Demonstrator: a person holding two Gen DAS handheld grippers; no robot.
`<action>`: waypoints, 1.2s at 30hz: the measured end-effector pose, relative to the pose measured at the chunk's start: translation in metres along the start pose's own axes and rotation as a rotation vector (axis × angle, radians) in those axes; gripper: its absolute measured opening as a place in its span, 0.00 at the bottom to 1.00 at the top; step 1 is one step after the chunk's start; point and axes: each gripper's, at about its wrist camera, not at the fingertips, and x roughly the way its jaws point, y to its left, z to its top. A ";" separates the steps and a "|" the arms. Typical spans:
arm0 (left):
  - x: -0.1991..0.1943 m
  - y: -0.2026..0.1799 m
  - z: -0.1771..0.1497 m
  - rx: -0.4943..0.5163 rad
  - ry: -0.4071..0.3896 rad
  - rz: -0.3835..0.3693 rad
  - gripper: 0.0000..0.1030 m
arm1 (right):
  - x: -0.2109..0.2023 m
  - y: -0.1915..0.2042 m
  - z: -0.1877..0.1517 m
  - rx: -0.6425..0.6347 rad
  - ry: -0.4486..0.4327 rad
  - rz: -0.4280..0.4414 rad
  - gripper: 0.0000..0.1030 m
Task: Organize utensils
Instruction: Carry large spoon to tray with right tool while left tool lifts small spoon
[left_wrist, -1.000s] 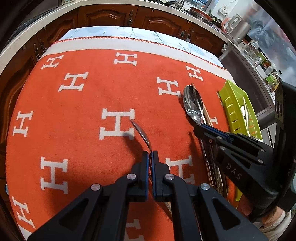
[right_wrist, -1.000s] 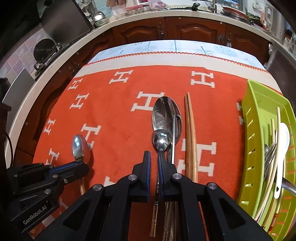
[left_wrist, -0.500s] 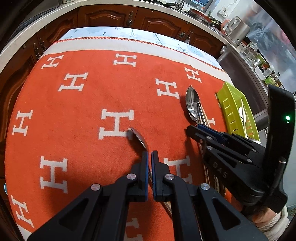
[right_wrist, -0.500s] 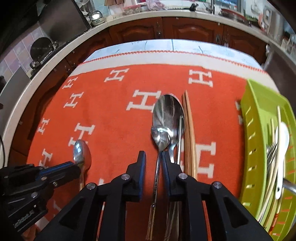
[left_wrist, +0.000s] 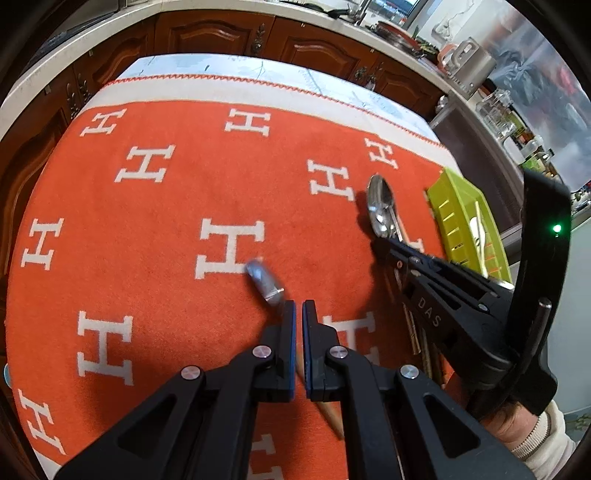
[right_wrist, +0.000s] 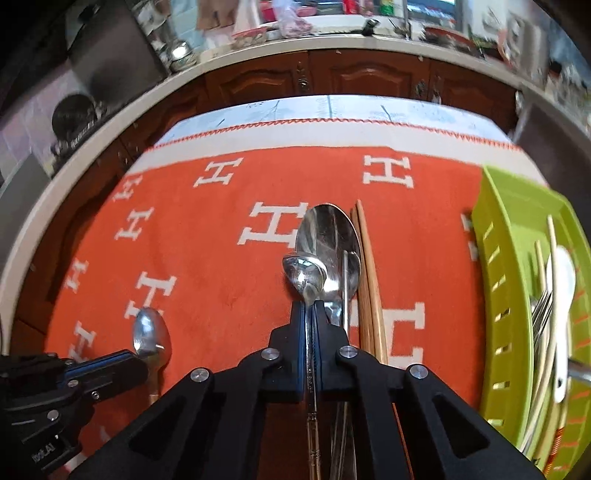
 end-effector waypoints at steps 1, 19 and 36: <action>-0.002 -0.001 0.000 0.002 -0.008 -0.009 0.01 | -0.003 -0.005 -0.001 0.027 0.005 0.028 0.03; -0.030 -0.034 -0.005 0.067 -0.027 -0.056 0.01 | -0.132 -0.077 -0.031 0.150 -0.073 0.040 0.03; -0.008 0.002 -0.002 -0.098 0.032 0.059 0.45 | -0.113 -0.134 -0.050 0.111 -0.014 -0.156 0.05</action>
